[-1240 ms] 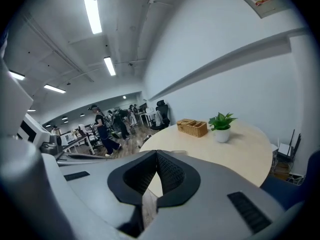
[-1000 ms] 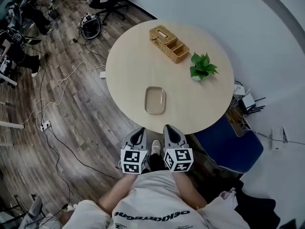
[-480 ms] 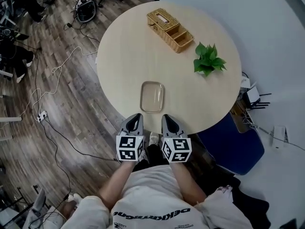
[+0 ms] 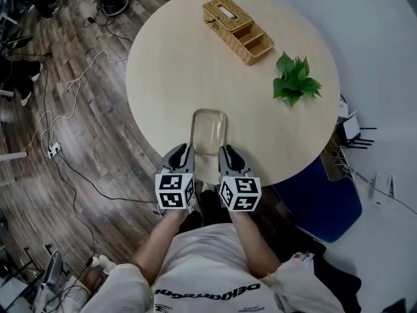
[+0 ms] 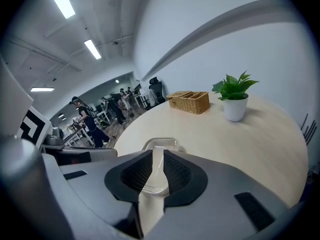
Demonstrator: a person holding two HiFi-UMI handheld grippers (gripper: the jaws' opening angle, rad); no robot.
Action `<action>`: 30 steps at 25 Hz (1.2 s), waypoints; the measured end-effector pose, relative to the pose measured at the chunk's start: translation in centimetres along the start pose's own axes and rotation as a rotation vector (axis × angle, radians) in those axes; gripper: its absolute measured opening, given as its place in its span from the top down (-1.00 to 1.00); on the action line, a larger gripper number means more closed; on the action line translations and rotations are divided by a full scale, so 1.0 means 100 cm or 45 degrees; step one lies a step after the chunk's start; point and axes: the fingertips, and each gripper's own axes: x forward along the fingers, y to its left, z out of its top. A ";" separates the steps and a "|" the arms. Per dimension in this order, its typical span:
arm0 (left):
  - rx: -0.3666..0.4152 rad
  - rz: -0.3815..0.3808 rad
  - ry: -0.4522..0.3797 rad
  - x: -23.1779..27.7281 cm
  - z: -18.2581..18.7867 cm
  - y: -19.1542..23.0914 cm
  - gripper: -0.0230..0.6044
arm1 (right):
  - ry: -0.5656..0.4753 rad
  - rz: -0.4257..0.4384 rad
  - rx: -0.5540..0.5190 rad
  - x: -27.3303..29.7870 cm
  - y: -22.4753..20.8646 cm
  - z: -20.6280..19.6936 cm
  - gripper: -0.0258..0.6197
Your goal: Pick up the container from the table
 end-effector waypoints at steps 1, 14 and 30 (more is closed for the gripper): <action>-0.006 0.003 0.006 0.005 -0.001 0.002 0.69 | 0.010 -0.003 0.005 0.005 -0.002 -0.001 0.66; -0.084 0.041 0.096 0.053 -0.017 0.030 0.60 | 0.121 -0.074 0.093 0.054 -0.032 -0.023 0.54; -0.128 0.022 0.148 0.070 -0.032 0.031 0.73 | 0.202 -0.102 0.175 0.073 -0.040 -0.043 0.65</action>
